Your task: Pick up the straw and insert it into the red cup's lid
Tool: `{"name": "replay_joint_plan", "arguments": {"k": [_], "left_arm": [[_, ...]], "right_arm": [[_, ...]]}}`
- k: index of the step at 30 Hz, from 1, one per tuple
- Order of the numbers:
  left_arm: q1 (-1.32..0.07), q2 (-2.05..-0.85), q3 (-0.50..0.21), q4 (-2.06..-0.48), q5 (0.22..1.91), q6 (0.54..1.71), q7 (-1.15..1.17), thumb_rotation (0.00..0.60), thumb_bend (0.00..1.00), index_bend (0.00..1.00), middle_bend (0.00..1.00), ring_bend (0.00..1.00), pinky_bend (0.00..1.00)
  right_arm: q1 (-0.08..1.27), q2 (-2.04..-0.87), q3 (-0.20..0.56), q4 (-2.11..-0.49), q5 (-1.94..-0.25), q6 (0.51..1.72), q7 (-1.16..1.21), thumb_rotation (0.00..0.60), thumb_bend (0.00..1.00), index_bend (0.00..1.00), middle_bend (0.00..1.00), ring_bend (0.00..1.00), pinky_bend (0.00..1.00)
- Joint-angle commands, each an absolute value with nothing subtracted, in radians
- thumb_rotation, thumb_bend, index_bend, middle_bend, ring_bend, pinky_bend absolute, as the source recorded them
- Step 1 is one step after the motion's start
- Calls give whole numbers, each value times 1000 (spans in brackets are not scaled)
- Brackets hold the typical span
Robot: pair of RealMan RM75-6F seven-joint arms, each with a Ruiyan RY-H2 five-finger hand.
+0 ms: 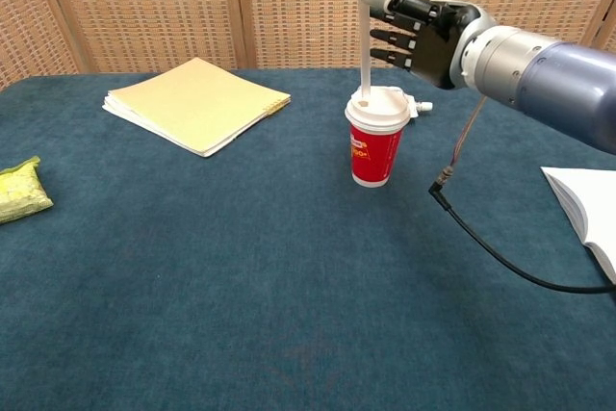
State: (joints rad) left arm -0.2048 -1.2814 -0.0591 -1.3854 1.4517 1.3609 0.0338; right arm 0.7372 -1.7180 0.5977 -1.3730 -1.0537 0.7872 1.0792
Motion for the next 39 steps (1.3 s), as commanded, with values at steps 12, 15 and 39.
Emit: {"name": "replay_joint_plan", "arguments": {"k": [12,15,39], "left_arm": [[-208,-1283,-59,-1381,1445,1353,34,600,47,0,0,0,0],[-210,-1285,-58,-1380,1444,1350,36,600,47,0,0,0,0],[-208,-1281,-55,-1382,1443,1352,28,600,51,0,0,0,0]], "right_arm": [[749,-1736,601,-1319,-1061,761,1097,600,600,613,179,0,0],[748,-1737,601,-1314,-1064,760,1101,600,599,613,179,0,0],[737,-1745,585,-1316,-1114,788,1118,600,540,532,132,0,0]]}}
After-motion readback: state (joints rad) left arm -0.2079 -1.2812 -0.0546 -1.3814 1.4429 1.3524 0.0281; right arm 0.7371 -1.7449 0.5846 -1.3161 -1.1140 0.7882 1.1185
